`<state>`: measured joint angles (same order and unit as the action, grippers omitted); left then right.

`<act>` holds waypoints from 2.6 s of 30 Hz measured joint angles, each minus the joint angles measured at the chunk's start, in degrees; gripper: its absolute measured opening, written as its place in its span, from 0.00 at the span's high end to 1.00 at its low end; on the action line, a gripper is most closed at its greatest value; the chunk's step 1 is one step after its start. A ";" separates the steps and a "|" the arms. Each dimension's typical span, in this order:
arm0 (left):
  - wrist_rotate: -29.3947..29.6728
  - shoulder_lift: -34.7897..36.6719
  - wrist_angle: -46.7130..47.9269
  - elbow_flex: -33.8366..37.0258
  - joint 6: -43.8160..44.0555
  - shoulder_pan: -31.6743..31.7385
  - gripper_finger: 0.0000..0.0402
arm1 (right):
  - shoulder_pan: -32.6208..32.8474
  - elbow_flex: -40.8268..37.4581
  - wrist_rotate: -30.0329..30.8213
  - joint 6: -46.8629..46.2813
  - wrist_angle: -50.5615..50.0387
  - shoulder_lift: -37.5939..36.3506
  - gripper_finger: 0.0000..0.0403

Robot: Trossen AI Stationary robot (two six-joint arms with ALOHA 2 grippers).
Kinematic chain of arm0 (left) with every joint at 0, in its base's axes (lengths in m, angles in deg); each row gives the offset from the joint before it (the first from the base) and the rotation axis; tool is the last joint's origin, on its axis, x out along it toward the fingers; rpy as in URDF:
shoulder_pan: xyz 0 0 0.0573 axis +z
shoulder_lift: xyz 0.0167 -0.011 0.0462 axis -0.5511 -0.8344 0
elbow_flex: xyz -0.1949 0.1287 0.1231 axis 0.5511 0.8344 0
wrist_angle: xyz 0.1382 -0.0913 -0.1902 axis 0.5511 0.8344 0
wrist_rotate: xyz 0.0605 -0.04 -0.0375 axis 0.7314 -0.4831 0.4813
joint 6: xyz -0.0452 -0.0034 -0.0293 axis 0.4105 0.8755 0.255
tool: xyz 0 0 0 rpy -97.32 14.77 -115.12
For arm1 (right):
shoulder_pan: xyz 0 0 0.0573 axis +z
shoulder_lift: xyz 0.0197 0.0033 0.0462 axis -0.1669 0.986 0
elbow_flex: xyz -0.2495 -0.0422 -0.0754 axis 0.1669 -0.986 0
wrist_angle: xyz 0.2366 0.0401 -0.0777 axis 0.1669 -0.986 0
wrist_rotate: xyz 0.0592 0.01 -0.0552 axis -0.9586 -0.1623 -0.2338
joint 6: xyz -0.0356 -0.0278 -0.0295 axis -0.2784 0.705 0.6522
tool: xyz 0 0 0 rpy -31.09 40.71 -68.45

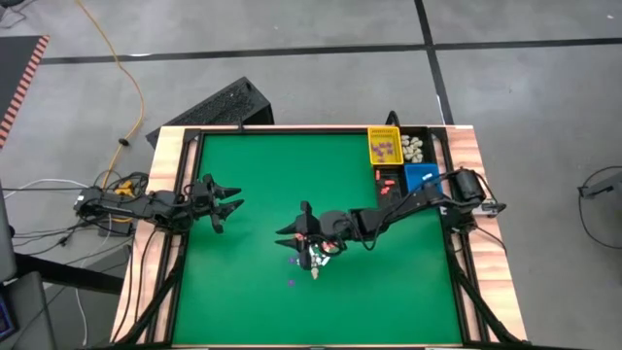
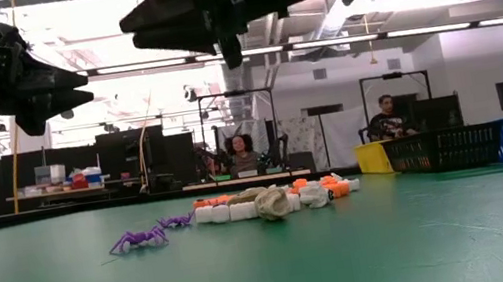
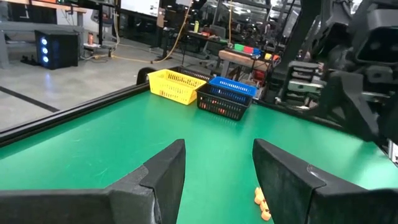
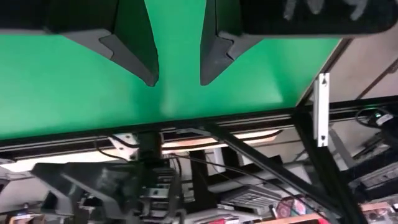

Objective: Sort Halloween decoration
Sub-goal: Put the purple spider toy into the yellow basket

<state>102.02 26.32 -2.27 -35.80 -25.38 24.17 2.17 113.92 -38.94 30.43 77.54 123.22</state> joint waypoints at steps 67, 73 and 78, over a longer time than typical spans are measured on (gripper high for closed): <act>-0.03 -3.04 0.02 0.00 0.01 -0.01 0.56 | 5.81 12.92 5.22 5.86 -30.58 15.69 0.49; -0.03 -3.01 0.01 0.00 0.01 0.00 0.56 | 5.34 13.05 6.03 4.39 -30.32 16.87 0.50; -0.04 -2.99 0.02 0.00 0.02 0.00 0.56 | 4.71 13.03 5.96 2.38 -31.17 16.94 0.54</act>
<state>101.97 23.32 -2.25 -35.80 -25.37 24.17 6.88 126.95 -32.99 32.80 46.36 140.17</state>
